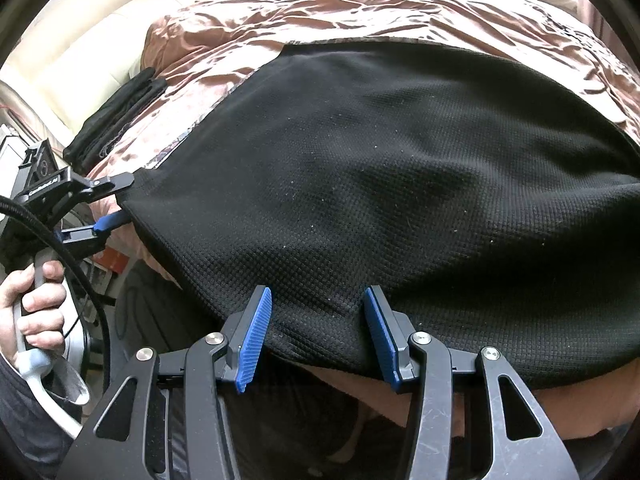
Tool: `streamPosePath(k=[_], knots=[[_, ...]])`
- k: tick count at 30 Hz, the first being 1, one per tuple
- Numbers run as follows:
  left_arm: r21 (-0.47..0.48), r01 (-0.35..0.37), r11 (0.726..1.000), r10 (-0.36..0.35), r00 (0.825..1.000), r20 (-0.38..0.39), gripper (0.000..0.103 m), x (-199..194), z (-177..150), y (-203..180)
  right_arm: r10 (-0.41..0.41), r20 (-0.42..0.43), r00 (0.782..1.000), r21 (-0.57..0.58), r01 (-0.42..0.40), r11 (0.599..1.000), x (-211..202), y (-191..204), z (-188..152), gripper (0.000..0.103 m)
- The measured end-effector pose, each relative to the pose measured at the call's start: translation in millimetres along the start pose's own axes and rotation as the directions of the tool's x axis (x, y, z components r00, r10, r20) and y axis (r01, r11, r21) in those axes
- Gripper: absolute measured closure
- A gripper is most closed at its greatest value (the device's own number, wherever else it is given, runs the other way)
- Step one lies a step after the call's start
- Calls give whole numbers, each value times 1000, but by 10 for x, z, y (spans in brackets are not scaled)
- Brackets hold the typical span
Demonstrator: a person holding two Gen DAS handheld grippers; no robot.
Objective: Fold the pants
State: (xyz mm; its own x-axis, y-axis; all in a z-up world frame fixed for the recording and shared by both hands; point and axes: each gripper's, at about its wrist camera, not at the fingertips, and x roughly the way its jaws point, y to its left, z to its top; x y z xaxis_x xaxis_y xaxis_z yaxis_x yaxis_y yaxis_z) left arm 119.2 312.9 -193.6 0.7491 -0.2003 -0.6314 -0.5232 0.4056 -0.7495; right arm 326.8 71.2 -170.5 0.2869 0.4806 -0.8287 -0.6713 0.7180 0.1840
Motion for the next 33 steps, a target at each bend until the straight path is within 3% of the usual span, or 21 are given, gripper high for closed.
streamPosePath(k=[5, 7, 8, 9, 11, 12, 15, 19, 24, 33], knots=[[6, 14, 1000, -14, 999, 34, 56, 48, -63, -36, 34, 8, 999, 34, -35, 999, -15, -59, -3, 56], [15, -5, 1000, 4, 999, 40, 75, 81, -70, -59, 69, 12, 998, 72, -70, 995, -26, -128, 3, 56], [11, -6, 1000, 5, 999, 33, 93, 99, -64, -51, 85, 13, 996, 87, -86, 993, -31, -160, 3, 56], [1, -1, 1000, 1, 1000, 27, 96, 111, -65, -25, 96, 11, 995, 94, -97, 991, -36, -182, 4, 56], [6, 1, 1000, -1, 999, 41, 96, 91, -69, -16, 123, 0, 992, 104, -123, 987, -68, -222, 13, 60], [16, -3, 1000, 2, 999, 47, 97, 74, -78, -20, 135, 1, 991, 117, -134, 984, -98, -251, 29, 70], [4, 8, 1000, -8, 999, 49, 97, 63, -76, -14, 138, 40, 990, 158, -142, 977, -220, -390, 146, 74], [-12, 11, 1000, -10, 999, 53, 97, 61, -82, -3, 74, 79, 994, 174, -87, 981, -312, -533, 349, 75], [-59, 32, 998, -28, 998, 61, 97, 33, -104, 65, -49, 49, 998, 236, 36, 971, -135, -726, 564, 80], [-84, 15, 996, -10, 998, 63, 97, 26, -131, 66, -108, -21, 994, 276, 109, 955, 260, -813, 980, 87]])
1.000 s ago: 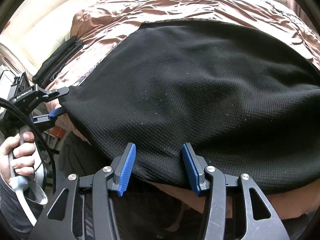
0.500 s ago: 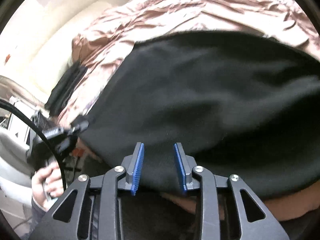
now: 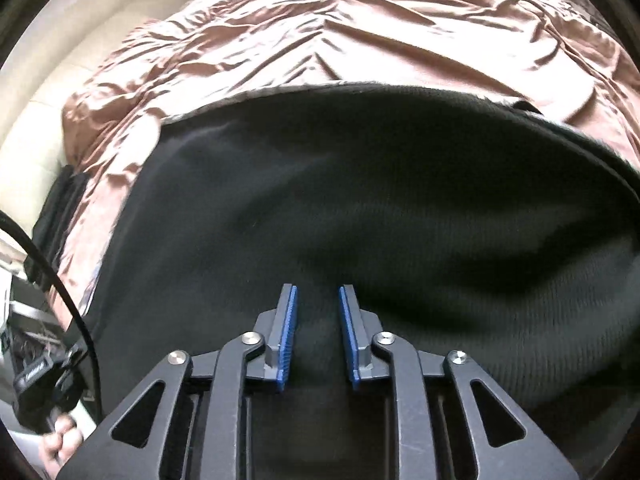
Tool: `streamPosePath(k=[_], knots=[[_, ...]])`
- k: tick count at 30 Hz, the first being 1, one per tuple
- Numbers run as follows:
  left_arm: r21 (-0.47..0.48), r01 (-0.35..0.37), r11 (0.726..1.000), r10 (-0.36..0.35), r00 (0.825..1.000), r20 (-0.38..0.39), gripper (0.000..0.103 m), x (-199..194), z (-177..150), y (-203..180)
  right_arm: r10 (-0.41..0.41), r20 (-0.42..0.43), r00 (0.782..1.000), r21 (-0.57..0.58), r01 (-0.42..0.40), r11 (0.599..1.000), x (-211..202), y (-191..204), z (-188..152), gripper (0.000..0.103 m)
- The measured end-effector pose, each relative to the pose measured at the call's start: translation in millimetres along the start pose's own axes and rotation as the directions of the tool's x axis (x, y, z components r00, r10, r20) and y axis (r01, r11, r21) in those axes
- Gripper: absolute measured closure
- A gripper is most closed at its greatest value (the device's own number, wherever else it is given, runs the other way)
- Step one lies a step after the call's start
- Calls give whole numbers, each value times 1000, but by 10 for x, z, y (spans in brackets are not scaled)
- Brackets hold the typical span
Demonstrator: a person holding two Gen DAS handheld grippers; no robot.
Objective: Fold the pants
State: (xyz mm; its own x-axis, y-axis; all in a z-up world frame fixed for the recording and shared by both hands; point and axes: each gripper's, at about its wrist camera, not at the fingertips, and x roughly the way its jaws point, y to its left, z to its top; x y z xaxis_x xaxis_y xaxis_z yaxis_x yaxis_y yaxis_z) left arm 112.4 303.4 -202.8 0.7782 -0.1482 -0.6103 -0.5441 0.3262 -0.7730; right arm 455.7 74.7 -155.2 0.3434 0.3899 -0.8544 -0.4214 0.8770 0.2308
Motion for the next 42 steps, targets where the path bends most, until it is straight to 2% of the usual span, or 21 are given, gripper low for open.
streamPosePath(k=[8, 12, 20, 24, 30, 42], knots=[[-60, -22, 998, 23, 999, 23, 96, 27, -24, 16, -70, -20, 997, -9, 70, 998, 311, 40, 517, 95], [-97, -4, 995, 6, 1000, 22, 97, 26, -21, 53, -101, -20, 995, -15, 100, 995, 398, 40, 715, 98], [-69, -12, 998, 15, 999, 38, 97, 4, -41, 44, -117, -16, 993, -23, 117, 993, 627, 40, 1058, 98], [-64, -18, 998, 21, 999, 43, 97, 13, -60, 13, -118, -27, 993, -27, 118, 993, 703, 41, 1128, 98], [-61, 3, 998, 0, 999, 42, 97, -25, -39, -16, -85, -56, 995, -52, 82, 995, 513, 61, 969, 98], [-12, 61, 998, -60, 996, 59, 97, -124, 24, -186, 26, -68, 997, -76, -31, 997, 28, 93, 56, 98]])
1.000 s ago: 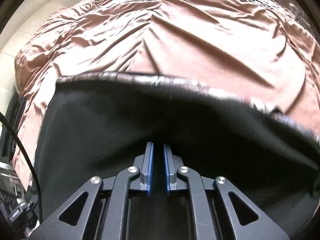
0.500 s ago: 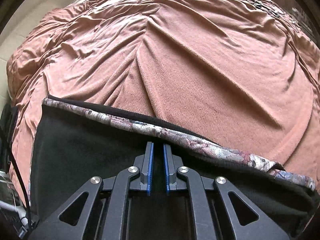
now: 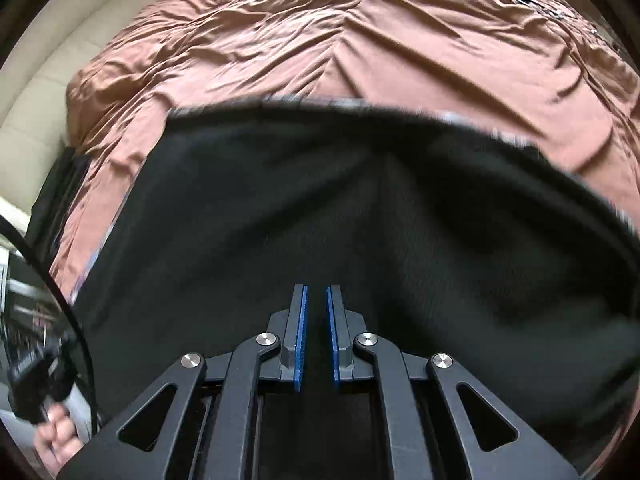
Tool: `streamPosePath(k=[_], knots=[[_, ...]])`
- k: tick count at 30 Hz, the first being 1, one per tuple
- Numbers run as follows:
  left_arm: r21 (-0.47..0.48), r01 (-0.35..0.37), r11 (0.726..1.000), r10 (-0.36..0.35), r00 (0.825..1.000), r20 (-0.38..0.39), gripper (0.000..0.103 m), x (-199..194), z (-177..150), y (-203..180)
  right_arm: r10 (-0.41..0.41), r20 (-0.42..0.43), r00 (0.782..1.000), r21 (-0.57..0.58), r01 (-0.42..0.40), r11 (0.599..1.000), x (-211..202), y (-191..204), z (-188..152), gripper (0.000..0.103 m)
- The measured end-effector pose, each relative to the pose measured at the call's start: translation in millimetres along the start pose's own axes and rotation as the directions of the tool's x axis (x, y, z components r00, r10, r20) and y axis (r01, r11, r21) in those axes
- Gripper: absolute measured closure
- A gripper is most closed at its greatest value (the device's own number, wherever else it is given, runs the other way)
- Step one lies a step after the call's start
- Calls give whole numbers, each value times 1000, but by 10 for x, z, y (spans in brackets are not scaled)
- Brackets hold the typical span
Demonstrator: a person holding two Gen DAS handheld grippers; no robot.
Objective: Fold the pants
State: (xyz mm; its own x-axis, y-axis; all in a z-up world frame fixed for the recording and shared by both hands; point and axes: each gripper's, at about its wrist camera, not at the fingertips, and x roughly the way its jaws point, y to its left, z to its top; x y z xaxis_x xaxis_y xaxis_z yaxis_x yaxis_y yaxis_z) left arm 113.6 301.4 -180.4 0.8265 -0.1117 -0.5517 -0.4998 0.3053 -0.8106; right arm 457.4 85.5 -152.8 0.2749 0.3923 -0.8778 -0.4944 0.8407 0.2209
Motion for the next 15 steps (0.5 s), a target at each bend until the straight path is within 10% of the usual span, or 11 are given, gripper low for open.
streamPosePath(k=[15], knots=[[141, 122, 983, -121, 993, -13, 97, -33, 82, -572, 143, 64, 988, 18, -145, 989, -182, 59, -823, 98]])
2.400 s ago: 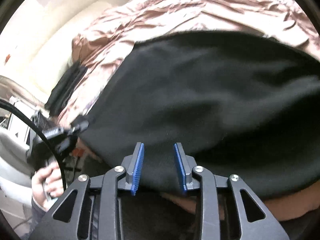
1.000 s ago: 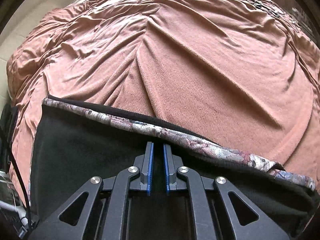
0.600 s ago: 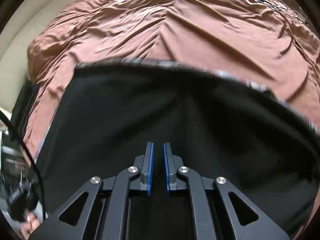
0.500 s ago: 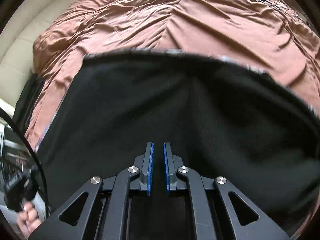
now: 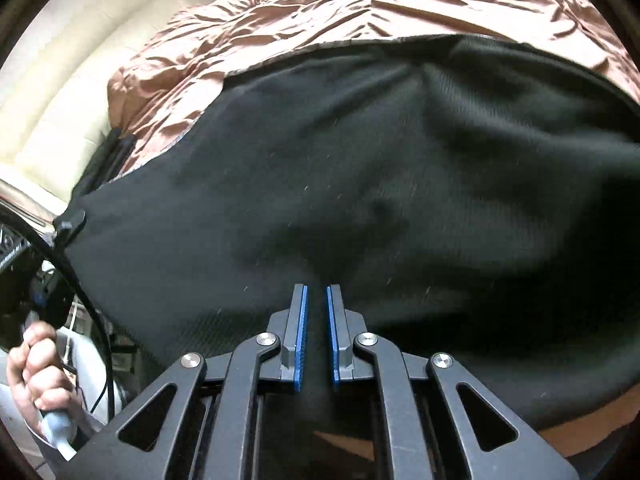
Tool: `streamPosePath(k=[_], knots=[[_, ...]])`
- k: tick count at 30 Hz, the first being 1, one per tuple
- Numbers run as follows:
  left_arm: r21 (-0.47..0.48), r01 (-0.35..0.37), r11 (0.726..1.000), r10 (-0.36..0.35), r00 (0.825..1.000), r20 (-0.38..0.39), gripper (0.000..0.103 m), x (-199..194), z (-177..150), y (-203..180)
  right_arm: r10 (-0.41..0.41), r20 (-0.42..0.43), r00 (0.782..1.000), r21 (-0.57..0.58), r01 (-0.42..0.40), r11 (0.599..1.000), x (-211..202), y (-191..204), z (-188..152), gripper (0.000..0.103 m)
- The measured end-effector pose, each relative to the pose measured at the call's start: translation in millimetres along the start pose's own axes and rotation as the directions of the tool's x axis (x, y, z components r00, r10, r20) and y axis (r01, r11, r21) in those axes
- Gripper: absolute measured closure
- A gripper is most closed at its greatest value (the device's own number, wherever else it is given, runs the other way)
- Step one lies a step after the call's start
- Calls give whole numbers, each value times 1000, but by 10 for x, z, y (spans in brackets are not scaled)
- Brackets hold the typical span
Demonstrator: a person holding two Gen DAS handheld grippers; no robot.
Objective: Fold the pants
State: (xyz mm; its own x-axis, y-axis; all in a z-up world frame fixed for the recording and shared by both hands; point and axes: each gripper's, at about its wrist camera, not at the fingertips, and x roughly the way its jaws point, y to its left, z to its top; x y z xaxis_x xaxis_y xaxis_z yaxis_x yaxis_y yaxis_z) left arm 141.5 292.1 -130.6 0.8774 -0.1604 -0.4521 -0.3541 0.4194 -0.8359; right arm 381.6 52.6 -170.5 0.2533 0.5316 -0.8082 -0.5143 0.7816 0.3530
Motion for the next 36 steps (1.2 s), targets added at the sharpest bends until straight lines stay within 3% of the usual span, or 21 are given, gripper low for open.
streamPosePath(k=[11, 19, 22, 27, 36], knots=[[172, 75, 982, -68, 997, -48, 97, 144, 29, -738, 72, 1, 997, 24, -72, 997, -220, -224, -237, 98], [277, 159, 947, -131, 984, -116, 97, 339, -45, -1375, 78, 117, 990, 76, -87, 993, -703, -570, -293, 94], [310, 176, 934, -132, 979, -157, 97, 469, -98, -1651, 61, 163, 985, 108, -79, 991, -909, -741, -383, 87], [370, 206, 906, -136, 969, -207, 97, 649, -236, -2015, 61, 248, 967, 146, -100, 984, -1158, -928, -477, 58], [426, 252, 869, -123, 944, -306, 97, 1023, -624, -2449, 50, 336, 940, 174, -115, 978, -1544, -1198, -765, 57]])
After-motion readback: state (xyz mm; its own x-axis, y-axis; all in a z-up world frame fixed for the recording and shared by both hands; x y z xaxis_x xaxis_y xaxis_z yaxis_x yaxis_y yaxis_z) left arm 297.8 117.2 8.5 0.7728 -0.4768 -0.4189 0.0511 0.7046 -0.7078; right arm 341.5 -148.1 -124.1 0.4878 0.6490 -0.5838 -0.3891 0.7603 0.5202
